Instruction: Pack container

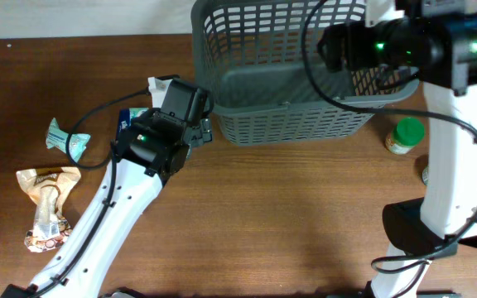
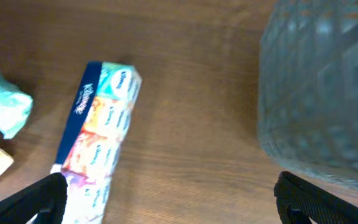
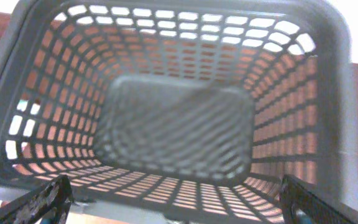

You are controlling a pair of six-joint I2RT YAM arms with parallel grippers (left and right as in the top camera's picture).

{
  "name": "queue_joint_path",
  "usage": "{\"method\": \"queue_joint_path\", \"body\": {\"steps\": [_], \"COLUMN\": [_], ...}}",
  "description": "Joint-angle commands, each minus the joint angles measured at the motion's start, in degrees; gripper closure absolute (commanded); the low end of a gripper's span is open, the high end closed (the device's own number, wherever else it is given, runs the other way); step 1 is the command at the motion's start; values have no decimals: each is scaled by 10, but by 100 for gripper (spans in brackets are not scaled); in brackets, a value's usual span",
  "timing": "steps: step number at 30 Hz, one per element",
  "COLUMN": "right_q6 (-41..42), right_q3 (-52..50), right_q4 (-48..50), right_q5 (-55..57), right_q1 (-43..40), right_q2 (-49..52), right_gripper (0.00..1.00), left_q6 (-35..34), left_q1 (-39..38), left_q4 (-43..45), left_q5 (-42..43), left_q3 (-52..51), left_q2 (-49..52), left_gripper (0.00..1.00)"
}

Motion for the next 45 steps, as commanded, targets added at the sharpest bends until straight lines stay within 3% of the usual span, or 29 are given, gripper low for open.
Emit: {"method": "queue_joint_path", "body": {"steps": [1,9,14,15,18,19,23,24,25,26,27,28,29,37,45], "right_q6": [11,11,11,11,11,11,29,31,40,43,43,43,43,36,10], "right_q3": [38,42,41,41,41,38,26,23,20,17,14,10,6,3,3], "right_q4": [-15,-29,-30,-30,-30,-27,-14,-12,-10,-9,-8,-8,-7,8,20], "right_q5": [32,-17,-17,-17,-11,-11,-11,-11,-11,-14,-16,-21,-28,-31,-81], "right_q1": [-42,-157,-238,-255,-306,-322,-372,-380,-385,-388,-389,-388,-385,-358,-341], "right_q2": [-14,-27,-26,-26,-26,-25,-15,-8,-1,7,15,23,33,100,137], "right_gripper": [1,1,8,20,81,96,96,96,96,96,96,96,96,96,96], "left_q6": [9,9,9,9,9,9,9,9,9,9,9,9,9,9,9], "left_q1": [20,54,62,63,63,63,63,63,63,63,63,63,63,62,62], "left_q4": [-18,-24,-40,-45,-59,-63,-73,-74,-75,-75,-75,-75,-75,-112,-125], "left_q5": [-17,-17,-18,-18,-19,-18,-16,-12,-5,3,11,24,39,170,141], "left_q3": [11,11,11,11,11,11,11,11,11,11,11,11,11,11,11], "left_q2": [-23,-83,-123,-130,-150,-156,-182,-189,-195,-201,-206,-211,-215,-226,-225], "left_gripper": [1,0,0,0,0,0,0,8,25,54,74,92,98,98,98]}}
